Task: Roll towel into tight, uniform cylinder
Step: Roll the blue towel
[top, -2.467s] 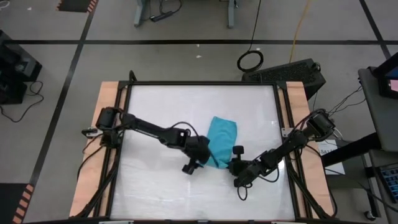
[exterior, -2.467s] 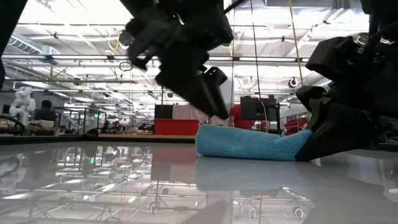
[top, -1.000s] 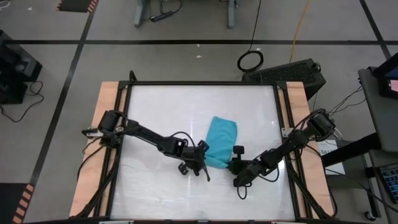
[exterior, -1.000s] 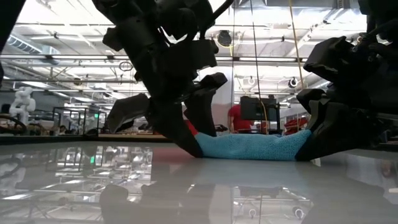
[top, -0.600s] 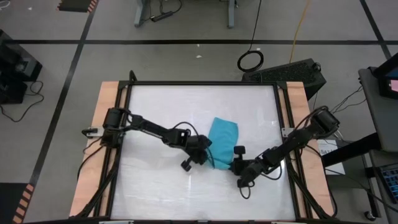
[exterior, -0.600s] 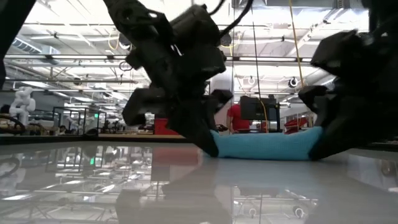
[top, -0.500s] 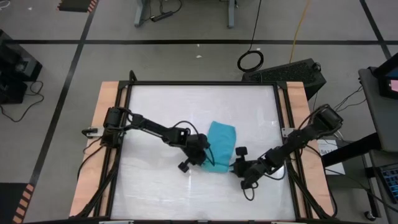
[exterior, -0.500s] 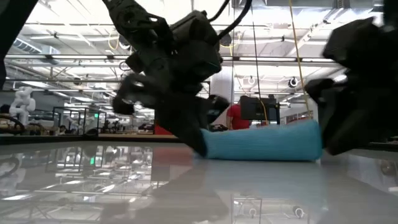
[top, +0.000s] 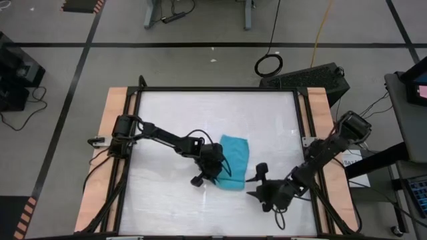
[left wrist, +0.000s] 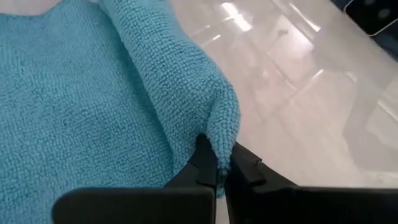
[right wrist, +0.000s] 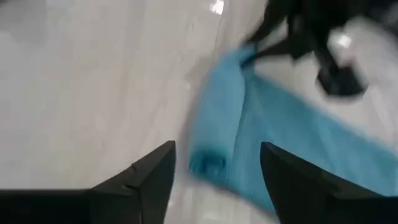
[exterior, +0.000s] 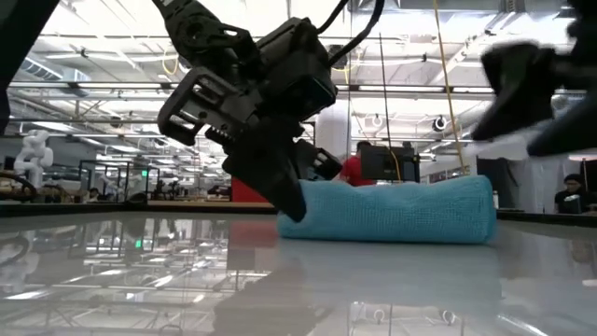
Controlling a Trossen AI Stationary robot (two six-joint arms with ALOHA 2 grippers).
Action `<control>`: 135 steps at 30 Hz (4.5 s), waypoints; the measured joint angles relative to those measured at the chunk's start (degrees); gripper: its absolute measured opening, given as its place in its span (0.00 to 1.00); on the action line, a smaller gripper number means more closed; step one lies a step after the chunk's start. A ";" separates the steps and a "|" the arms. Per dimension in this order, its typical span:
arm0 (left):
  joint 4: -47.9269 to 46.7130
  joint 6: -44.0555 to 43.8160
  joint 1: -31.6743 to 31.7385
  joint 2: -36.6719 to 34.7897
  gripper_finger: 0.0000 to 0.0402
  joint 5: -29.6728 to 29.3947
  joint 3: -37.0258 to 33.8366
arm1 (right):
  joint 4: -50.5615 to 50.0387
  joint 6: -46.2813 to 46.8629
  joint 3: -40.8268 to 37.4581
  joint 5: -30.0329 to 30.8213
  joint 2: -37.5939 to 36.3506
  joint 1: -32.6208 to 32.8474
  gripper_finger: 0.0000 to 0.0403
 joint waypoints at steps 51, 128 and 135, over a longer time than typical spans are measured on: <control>4.00 -13.50 2.10 6.88 0.03 12.66 3.52 | -9.36 15.58 8.62 -0.54 17.75 -3.63 0.10; 5.65 24.30 -14.72 1.11 0.70 -51.54 3.41 | -3.53 59.04 4.33 0.33 12.22 2.03 0.03; 3.45 22.42 -12.78 3.58 0.70 -47.86 3.76 | -3.60 59.01 4.33 0.45 12.24 1.96 0.03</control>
